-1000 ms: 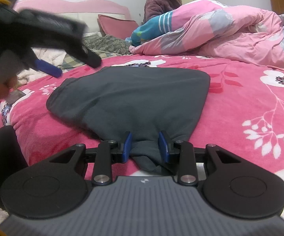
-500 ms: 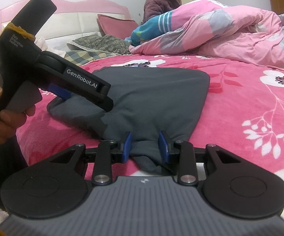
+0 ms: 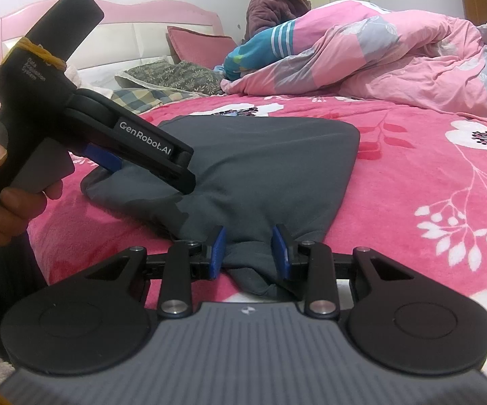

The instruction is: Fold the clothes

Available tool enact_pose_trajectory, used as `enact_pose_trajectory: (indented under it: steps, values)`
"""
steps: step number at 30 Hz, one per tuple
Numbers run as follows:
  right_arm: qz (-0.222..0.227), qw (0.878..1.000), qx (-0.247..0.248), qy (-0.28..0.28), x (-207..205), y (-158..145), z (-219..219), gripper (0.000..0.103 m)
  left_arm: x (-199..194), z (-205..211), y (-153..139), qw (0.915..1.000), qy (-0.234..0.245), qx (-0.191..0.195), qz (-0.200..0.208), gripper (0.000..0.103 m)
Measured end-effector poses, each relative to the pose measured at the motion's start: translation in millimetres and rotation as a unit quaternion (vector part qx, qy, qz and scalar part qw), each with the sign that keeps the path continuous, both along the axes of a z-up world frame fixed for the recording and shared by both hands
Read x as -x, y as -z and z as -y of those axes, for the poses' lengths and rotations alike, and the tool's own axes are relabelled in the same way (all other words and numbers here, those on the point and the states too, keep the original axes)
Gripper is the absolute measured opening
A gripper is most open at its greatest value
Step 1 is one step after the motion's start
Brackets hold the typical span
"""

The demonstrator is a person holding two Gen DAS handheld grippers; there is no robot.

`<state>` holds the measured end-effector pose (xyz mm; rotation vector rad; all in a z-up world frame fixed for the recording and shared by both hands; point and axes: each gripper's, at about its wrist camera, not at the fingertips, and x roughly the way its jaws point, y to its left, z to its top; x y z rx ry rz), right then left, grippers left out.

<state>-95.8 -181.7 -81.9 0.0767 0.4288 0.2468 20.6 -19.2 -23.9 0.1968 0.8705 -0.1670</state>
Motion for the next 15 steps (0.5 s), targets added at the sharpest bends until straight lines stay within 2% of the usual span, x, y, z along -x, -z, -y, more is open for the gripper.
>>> enact_pose_trajectory:
  steps: [15]
  values:
    - [0.004,1.0,-0.004,0.0,-0.5,0.9,0.4,0.03,-1.6,3.0,0.1,0.9999,-0.001,-0.009,-0.006,0.103]
